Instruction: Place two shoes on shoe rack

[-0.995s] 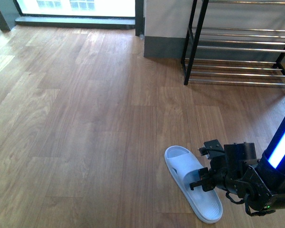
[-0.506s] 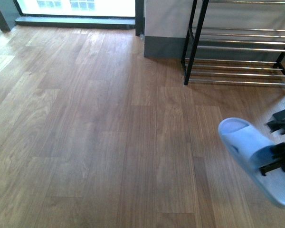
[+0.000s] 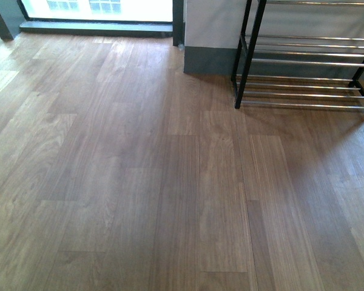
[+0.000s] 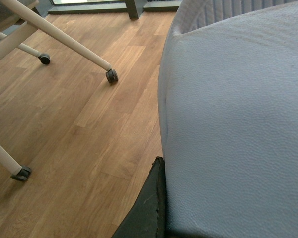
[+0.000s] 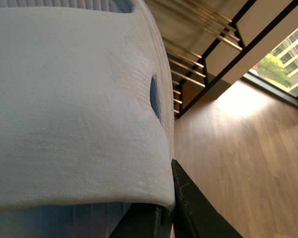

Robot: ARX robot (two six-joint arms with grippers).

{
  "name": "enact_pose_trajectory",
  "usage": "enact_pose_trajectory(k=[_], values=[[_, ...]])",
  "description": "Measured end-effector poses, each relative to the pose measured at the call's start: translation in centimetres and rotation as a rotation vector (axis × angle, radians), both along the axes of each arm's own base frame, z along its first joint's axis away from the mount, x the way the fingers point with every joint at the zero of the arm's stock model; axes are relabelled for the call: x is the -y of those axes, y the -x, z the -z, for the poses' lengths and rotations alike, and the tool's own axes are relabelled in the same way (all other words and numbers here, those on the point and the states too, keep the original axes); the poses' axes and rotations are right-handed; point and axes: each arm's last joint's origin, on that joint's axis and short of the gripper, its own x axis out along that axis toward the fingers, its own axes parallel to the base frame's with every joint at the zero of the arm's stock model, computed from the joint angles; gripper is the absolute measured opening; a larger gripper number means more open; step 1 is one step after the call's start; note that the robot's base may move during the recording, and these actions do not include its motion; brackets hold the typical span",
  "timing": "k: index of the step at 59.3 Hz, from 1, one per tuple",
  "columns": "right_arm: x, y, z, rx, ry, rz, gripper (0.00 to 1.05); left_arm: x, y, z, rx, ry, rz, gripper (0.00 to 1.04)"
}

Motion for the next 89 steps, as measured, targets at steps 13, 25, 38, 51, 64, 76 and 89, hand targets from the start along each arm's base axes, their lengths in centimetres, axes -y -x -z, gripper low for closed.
enact_pose_trajectory(k=[13, 25, 38, 51, 64, 76, 89], values=[[-3.3, 5.3, -1.8, 0.121, -0.054, -0.027, 0.02, 0.0, 0.0, 0.0, 0.0, 0.0, 0.0, 0.02], [-5.2, 9.1, -1.2, 0.162, -0.149, -0.048, 0.02, 0.0, 0.0, 0.0, 0.0, 0.0, 0.0, 0.02], [-5.4, 9.6, -1.5, 0.208, -0.159, -0.05, 0.02, 0.0, 0.0, 0.0, 0.0, 0.0, 0.0, 0.02], [-5.5, 9.6, -1.5, 0.211, -0.167, -0.051, 0.02, 0.0, 0.0, 0.0, 0.001, -0.001, -0.002, 0.02], [-5.5, 9.6, -1.5, 0.213, -0.169, -0.051, 0.02, 0.0, 0.0, 0.0, 0.0, -0.001, -0.004, 0.02], [-5.5, 9.6, -1.5, 0.213, -0.17, -0.05, 0.02, 0.0, 0.0, 0.0, 0.0, -0.001, -0.004, 0.02], [-5.5, 9.6, -1.4, 0.211, -0.173, -0.047, 0.02, 0.0, 0.0, 0.0, -0.001, -0.001, 0.0, 0.02]])
